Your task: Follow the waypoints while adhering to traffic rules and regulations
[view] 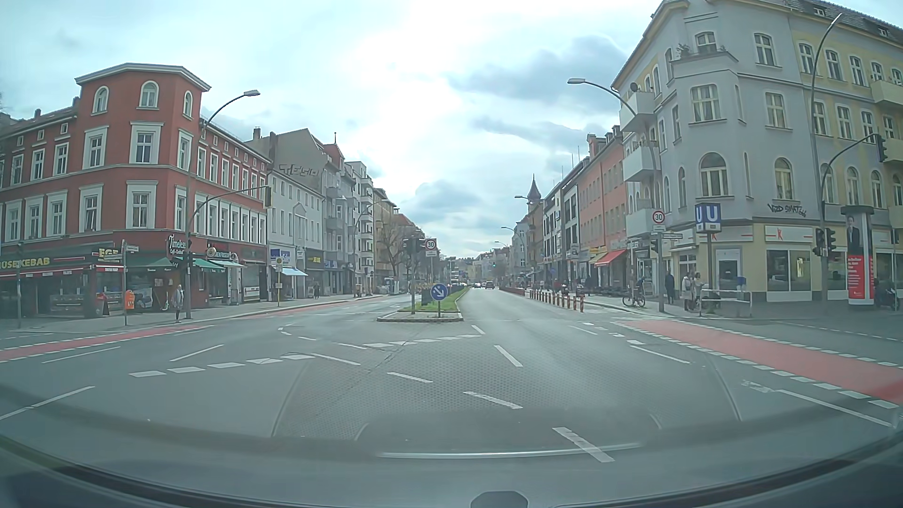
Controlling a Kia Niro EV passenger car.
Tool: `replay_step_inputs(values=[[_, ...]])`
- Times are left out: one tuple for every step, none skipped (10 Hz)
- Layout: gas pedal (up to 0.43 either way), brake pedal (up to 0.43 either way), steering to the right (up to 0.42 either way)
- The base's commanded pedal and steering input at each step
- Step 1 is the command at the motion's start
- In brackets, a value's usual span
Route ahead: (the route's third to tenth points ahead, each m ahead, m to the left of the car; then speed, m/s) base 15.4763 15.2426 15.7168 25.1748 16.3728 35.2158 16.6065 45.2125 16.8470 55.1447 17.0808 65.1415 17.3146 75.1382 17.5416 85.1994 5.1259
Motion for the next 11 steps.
replay_step_inputs(values=[[0.000, 0.262, -0.118], [0.000, 0.268, -0.130], [0.000, 0.268, -0.148], [0.000, 0.262, -0.163], [0.000, 0.262, -0.181], [0.000, 0.262, -0.210], [0.000, 0.256, -0.240], [0.000, 0.244, -0.260], [0.000, 0.220, -0.289], [0.000, 0.183, -0.318], [0.000, 0.122, -0.342]])
